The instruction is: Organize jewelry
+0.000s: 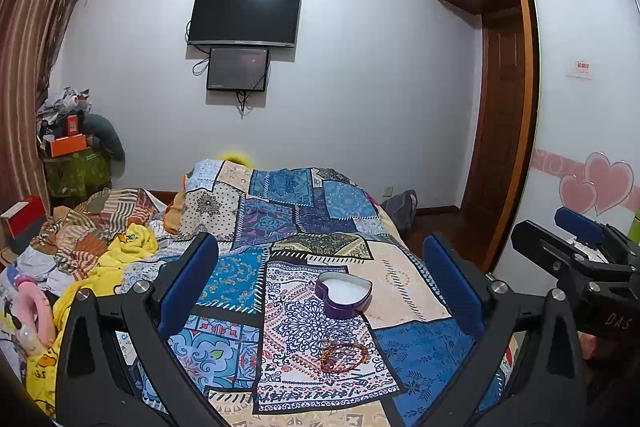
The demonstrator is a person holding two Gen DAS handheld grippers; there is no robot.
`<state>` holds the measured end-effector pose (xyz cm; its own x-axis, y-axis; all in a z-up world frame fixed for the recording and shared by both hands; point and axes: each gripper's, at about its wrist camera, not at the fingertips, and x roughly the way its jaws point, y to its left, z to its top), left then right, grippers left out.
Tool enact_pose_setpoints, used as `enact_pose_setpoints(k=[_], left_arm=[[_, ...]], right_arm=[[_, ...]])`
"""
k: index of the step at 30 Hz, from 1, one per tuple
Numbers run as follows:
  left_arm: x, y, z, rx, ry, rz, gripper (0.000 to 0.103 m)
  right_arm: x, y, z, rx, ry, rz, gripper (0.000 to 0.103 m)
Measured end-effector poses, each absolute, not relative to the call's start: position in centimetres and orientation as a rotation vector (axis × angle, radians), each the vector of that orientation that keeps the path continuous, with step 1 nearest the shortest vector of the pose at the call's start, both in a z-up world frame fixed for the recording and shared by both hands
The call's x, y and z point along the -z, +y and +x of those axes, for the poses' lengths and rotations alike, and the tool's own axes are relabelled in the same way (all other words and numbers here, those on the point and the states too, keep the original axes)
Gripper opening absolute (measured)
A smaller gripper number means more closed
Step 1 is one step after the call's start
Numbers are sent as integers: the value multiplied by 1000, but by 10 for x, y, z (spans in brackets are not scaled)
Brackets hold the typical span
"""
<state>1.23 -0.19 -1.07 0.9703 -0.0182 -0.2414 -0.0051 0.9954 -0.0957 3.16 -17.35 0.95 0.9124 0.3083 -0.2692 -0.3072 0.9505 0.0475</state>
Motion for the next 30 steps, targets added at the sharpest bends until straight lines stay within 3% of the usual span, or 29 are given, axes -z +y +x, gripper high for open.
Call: enact_pose_setpoints(k=[20,30], left_arm=[[17,2,22,6,275,-93,103],[46,27,71,-41,420,-100,103]], right_arm=[[-4,-172,37,-317,310,2,101],[30,-162,74,-288,451,-38,101]])
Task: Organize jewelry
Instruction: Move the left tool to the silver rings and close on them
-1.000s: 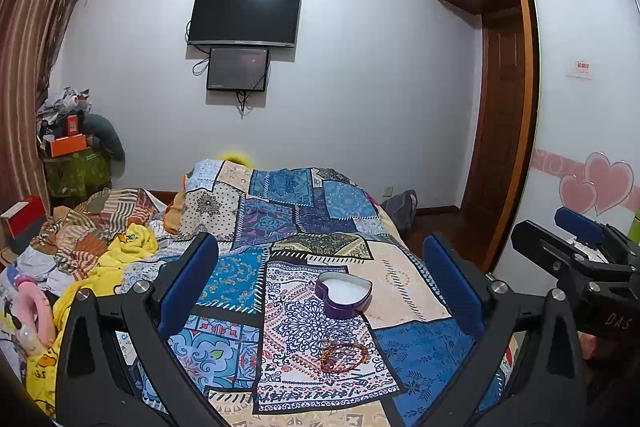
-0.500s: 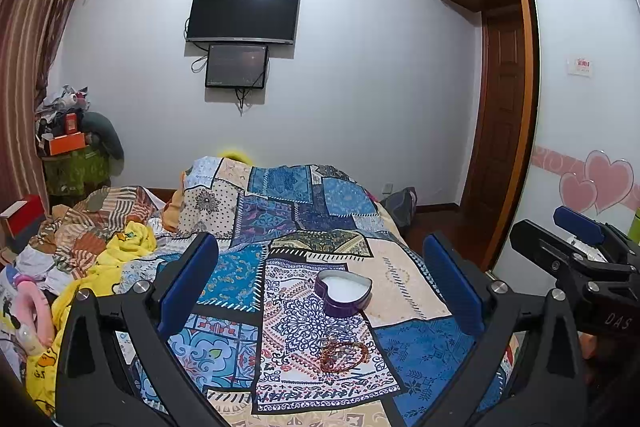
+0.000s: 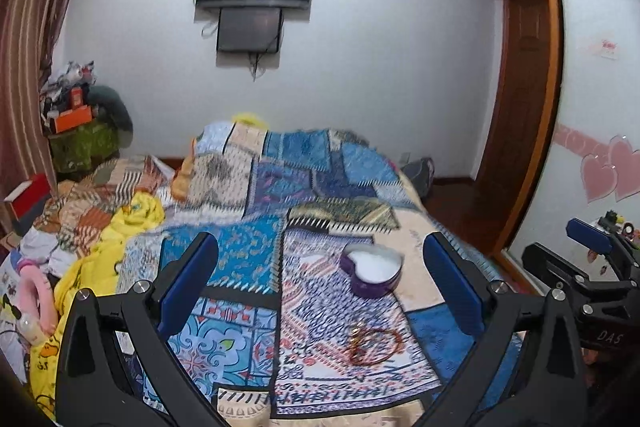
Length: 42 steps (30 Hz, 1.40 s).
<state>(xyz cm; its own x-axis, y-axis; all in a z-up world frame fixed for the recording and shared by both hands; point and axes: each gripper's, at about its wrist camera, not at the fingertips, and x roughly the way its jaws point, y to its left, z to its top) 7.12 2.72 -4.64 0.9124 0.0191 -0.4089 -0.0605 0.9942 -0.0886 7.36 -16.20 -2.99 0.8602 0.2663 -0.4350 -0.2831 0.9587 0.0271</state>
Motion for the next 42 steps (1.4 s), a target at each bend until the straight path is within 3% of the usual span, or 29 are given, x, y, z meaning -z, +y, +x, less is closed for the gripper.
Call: enact_pose_setpoints(k=[6,12,17,23,27,30,34,42], left_arm=[[79,40,106,-39,539,-100,101],[111,40,134,-3,650,-79,84],[135,33,153,39,724,-63,67],[159,35,171,93,812,-109,53],[168,38,176,117,841,-128,52],[173,38,177,129,846,-124,42],[177,39,179,156,854,-143,35],[182,34,185,197,878,-138,34]], right_arm=[[57,-163,100,-275,568,-65,101],[90,-161,121,-288,676,-92,101],[108,-158,139,-351,756,-86,82],[125,-146,159,-428,829,-84,60],[134,-135,167,-471,861,-120,48],[141,-126,173,-523,896,-148,36],[149,-116,182,-580,945,-165,27],[164,-102,190,-616,1004,-218,18]])
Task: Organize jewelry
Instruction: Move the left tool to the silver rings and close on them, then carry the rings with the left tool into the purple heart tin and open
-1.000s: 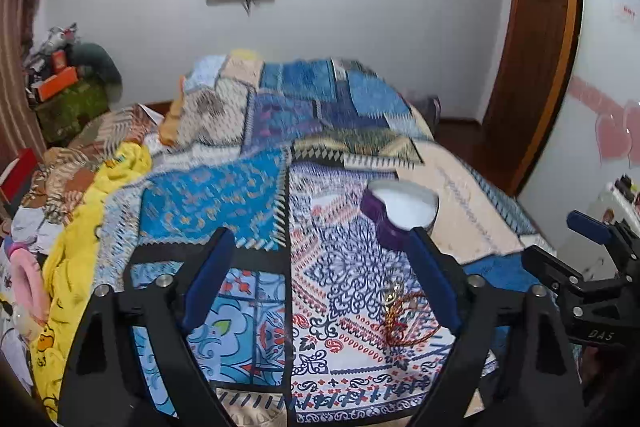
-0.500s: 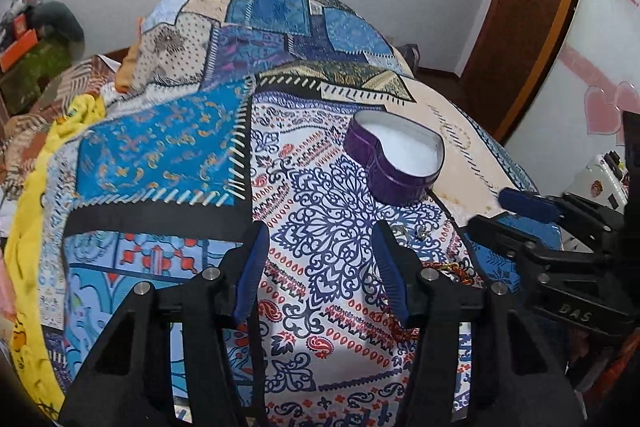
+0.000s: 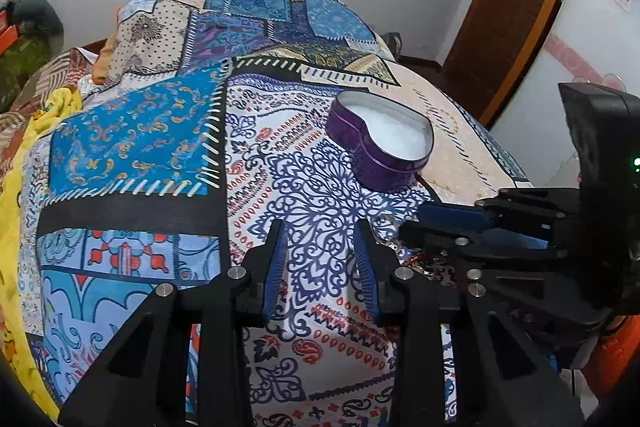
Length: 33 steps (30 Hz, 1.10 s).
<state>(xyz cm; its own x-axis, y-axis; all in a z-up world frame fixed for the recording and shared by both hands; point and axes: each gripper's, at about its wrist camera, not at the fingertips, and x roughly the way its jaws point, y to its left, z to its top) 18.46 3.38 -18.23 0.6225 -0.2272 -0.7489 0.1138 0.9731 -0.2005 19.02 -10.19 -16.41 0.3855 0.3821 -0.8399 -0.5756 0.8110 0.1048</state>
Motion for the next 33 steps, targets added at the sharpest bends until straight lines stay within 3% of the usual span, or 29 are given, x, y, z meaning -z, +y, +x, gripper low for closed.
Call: enact_pose_setpoints(k=[3,33], left_arm=[[184,31,187,209,895,-139,34],[199,-19,217,237,993,-24,34]], right_arm=[[166,-101,191,-629,1011,-219,9],[141,-158,190,-573,898,-24,9]])
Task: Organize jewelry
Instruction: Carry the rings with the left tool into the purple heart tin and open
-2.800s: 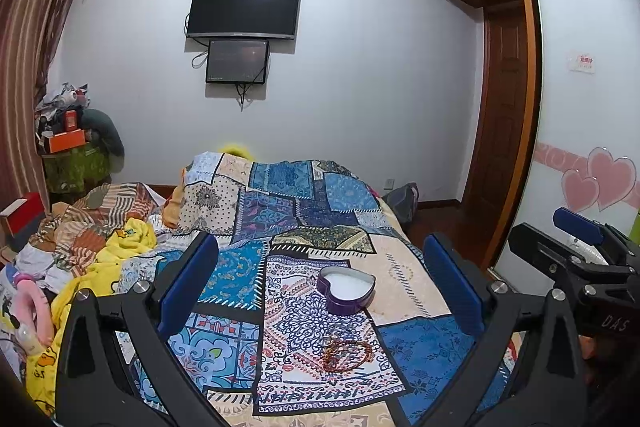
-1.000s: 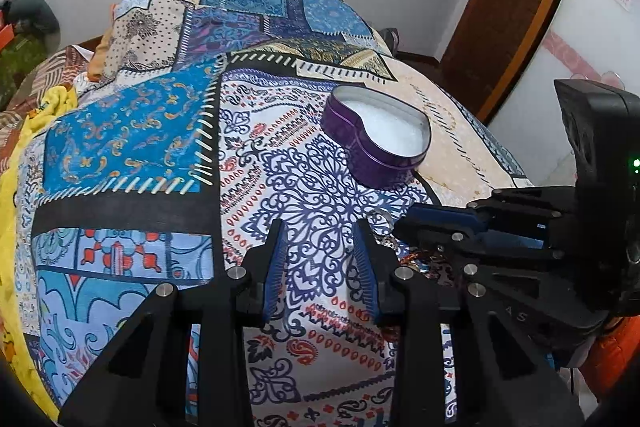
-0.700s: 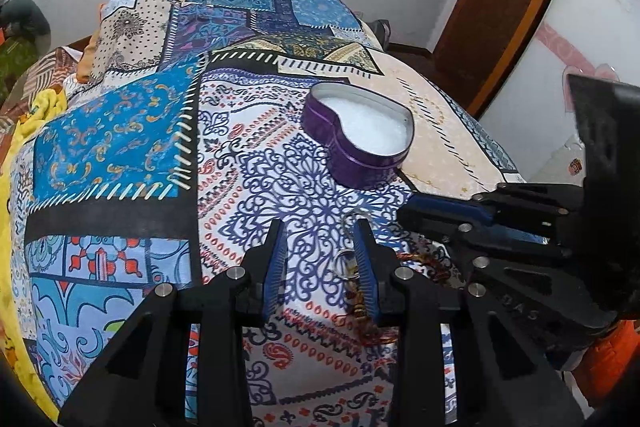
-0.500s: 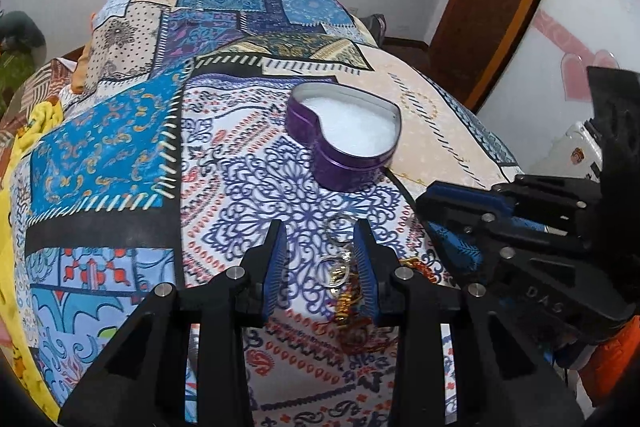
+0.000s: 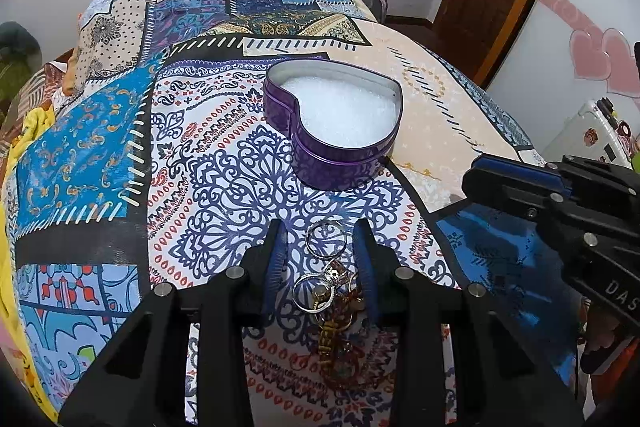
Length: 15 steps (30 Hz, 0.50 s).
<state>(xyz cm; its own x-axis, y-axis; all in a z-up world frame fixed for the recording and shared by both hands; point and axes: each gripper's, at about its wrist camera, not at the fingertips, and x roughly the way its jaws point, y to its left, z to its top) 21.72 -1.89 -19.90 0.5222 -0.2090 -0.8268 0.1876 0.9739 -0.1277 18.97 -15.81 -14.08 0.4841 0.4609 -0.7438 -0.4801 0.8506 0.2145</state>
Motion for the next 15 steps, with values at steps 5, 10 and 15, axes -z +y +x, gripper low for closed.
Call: enact_pose_setpoints(k=[5,10,15], left_arm=[[199,-18,217,249,991,-37,22],[197,-15,216,243,985,-52,21],[187,-14,212,232,956,-61,21]], right_arm=[[142,-160,190,-570,902,-15,9],[137,-163,188,-558,892,-10,9],[126,-166,186,-549,869,10,9]])
